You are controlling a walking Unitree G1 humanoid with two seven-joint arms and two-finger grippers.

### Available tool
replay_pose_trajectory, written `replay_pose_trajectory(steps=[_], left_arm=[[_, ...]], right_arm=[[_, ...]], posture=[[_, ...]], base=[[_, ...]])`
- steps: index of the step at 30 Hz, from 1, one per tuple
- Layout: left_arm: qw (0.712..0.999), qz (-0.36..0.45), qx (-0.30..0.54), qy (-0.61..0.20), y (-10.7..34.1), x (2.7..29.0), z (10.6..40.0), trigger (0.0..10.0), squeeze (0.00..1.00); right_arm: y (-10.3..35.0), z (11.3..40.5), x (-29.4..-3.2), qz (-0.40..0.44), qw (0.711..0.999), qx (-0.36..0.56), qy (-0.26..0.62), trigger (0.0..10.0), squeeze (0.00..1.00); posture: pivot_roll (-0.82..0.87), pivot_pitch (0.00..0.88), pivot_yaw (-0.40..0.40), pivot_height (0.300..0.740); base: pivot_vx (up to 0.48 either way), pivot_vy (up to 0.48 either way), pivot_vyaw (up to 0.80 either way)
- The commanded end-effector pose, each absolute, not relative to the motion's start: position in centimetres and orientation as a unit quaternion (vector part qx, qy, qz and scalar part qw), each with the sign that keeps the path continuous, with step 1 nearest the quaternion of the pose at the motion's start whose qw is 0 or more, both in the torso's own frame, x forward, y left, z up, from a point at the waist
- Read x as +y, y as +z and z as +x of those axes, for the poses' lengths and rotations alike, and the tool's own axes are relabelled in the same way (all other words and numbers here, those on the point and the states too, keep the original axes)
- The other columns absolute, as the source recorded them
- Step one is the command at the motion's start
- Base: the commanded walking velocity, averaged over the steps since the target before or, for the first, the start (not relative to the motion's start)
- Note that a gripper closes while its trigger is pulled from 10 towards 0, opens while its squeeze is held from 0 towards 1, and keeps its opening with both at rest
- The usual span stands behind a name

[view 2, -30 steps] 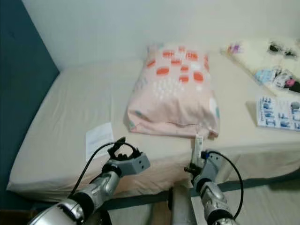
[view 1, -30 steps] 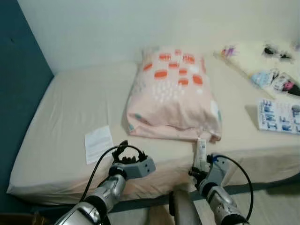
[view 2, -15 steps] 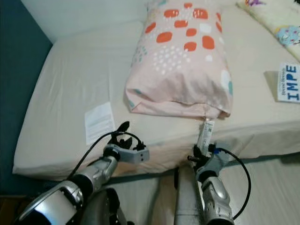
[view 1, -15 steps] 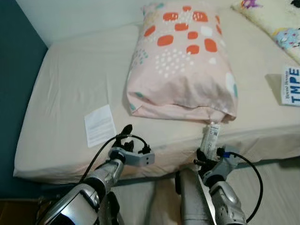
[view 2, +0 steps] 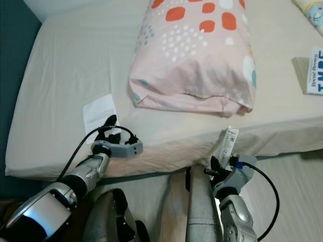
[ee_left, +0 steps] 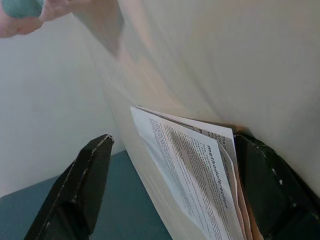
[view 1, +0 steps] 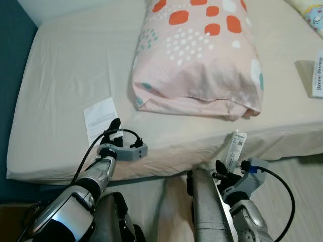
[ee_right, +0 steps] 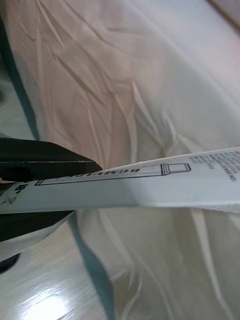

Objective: Clean up the room

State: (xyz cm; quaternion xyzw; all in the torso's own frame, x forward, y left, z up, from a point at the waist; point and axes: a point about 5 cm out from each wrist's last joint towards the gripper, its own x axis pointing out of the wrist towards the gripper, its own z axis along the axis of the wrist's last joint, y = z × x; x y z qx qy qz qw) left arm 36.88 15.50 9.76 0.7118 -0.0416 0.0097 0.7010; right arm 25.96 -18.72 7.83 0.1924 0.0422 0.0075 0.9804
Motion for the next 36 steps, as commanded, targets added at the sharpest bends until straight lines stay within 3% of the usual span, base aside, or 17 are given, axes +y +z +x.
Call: replay_pose_trajectory(steps=[1,2,3,17,18,19,20,25,27,30,31,34,35,36], left_arm=[[0.689,0.723,0.043,0.015,7.2,18.8,35.3,0.8,0.0],[0.692,0.72,0.046,0.022,7.2,19.0,35.2,0.8,0.0],[0.698,0.714,0.047,0.033,7.3,19.1,35.2,0.0,0.0],[0.736,0.67,0.033,0.094,8.1,19.1,35.4,0.0,0.0],[0.757,0.643,0.027,0.113,8.4,19.1,35.5,0.0,0.0],[0.809,0.565,0.023,0.157,9.2,19.5,35.8,0.0,0.0],[0.827,0.533,0.023,0.179,9.7,19.9,36.0,0.0,0.0],[0.864,0.444,0.031,0.237,11.0,21.4,36.4,0.0,0.0],[0.892,0.35,0.051,0.283,11.6,23.2,36.3,0.0,0.0],[0.904,0.291,0.068,0.306,11.5,24.3,36.1,0.0,0.0],[0.914,0.217,0.087,0.331,11.2,25.7,35.5,0.0,0.0],[0.916,0.169,0.1,0.349,10.8,26.7,35.0,0.0,0.0],[0.93,0.096,0.099,0.34,9.6,27.9,33.9,5.2,0.0],[0.938,0.072,0.096,0.325,9.1,27.9,33.6,5.2,0.0]], right_arm=[[7.5,25.1,-18.4,0.206,0.977,0.063,0.003,10.0,0.0],[7.7,25.0,-18.3,0.207,0.976,0.063,0.004,10.0,0.0],[7.9,24.9,-18.2,0.208,0.976,0.064,0.005,10.0,0.0],[8.9,25.6,-18.0,0.209,0.975,0.07,0.014,10.0,0.0],[8.9,25.8,-18.0,0.207,0.976,0.071,0.016,10.0,0.0],[8.8,26.2,-17.9,0.206,0.976,0.071,0.02,10.0,0.0],[8.8,26.4,-17.8,0.206,0.976,0.072,0.024,10.0,0.0],[8.5,27.0,-17.6,0.206,0.975,0.078,0.034,10.0,0.0],[8.1,27.7,-17.1,0.206,0.974,0.085,0.047,10.0,0.0],[8.0,28.2,-16.7,0.208,0.972,0.087,0.063,10.0,0.0],[7.9,28.8,-16.1,0.211,0.97,0.088,0.085,10.0,0.0],[7.9,29.4,-15.6,0.213,0.968,0.087,0.101,10.0,0.0],[7.9,30.7,-14.4,0.214,0.963,0.089,0.135,10.0,0.0],[7.9,31.2,-14.1,0.214,0.962,0.09,0.144,10.0,0.0]], posture=[[-0.26,0.579,0.106,0.564],[-0.26,0.579,0.106,0.564],[-0.26,0.579,0.102,0.564],[-0.26,0.544,0.088,0.564],[-0.26,0.523,0.089,0.564],[-0.26,0.495,0.089,0.564],[-0.26,0.486,0.09,0.564],[-0.24,0.421,0.091,0.564],[-0.23,0.376,0.089,0.564],[-0.2,0.316,0.081,0.564],[-0.19,0.271,0.069,0.569],[-0.17,0.237,0.062,0.573],[-0.13,0.166,0.041,0.583],[-0.13,0.154,0.037,0.587]], base=[[0.0,0.0,0.0],[0.0,0.0,0.0],[0.0,0.0,0.0],[0.0,0.0,0.0],[0.0,0.0,0.0],[0.0,0.0,0.0],[0.0,0.0,0.0],[0.0,0.0,0.0],[0.0,0.0,0.0],[0.0,0.0,0.0],[0.0,0.0,0.0],[0.0,0.0,0.0],[0.0,0.0,0.0],[0.0,0.0,0.0]])
